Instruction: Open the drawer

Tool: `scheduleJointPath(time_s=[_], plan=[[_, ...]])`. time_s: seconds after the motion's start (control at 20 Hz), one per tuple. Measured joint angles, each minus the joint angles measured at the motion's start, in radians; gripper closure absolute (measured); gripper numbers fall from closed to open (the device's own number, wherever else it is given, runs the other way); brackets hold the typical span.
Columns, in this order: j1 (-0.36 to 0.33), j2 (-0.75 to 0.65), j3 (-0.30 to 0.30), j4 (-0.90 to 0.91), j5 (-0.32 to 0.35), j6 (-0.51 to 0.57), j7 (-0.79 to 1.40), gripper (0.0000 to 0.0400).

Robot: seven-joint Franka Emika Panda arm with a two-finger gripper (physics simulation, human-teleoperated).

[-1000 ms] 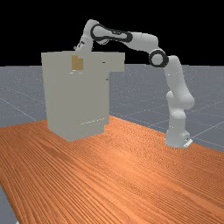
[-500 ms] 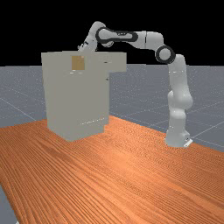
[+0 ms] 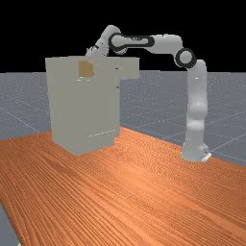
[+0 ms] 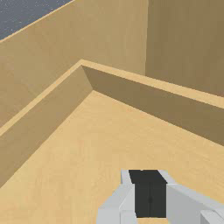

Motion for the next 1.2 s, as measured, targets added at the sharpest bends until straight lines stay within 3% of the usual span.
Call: scheduleJointPath(time_s=[0.15, 0.25, 0.3, 0.4, 0.45, 0.55, 0.6, 0.7, 0.8, 0.9, 1.1, 1.2], plan=[[-0.076, -0.032, 0.077, -0.030, 0.076, 0.012, 0.001, 0.0400], [-0.123, -0.211, 0.130, -0.176, 0.135, 0.014, -0.018, 0.0386], [-0.142, -0.239, 0.152, -0.202, 0.146, 0.063, -0.032, 0.0400], [-0.160, -0.290, 0.166, -0.270, 0.175, 0.152, -0.062, 0.0389], [-0.160, -0.311, 0.182, -0.299, 0.194, 0.222, -0.070, 0.0400], [-0.133, -0.416, 0.204, -0.383, 0.215, 0.196, -0.096, 0.0328], [-0.087, -0.467, 0.246, -0.490, 0.214, 0.156, -0.116, 0.0356], [-0.036, -0.476, 0.300, -0.480, 0.157, -0.028, -0.163, 0.0374], [-0.021, -0.383, 0.346, -0.305, 0.041, -0.315, -0.172, 0.0384], [-0.020, -0.296, 0.368, -0.187, -0.030, -0.454, -0.154, 0.0382], [-0.061, -0.077, 0.354, 0.036, -0.161, -0.495, -0.046, 0.0374], [-0.062, -0.104, 0.357, -0.009, -0.193, -0.431, -0.022, 0.0391]])
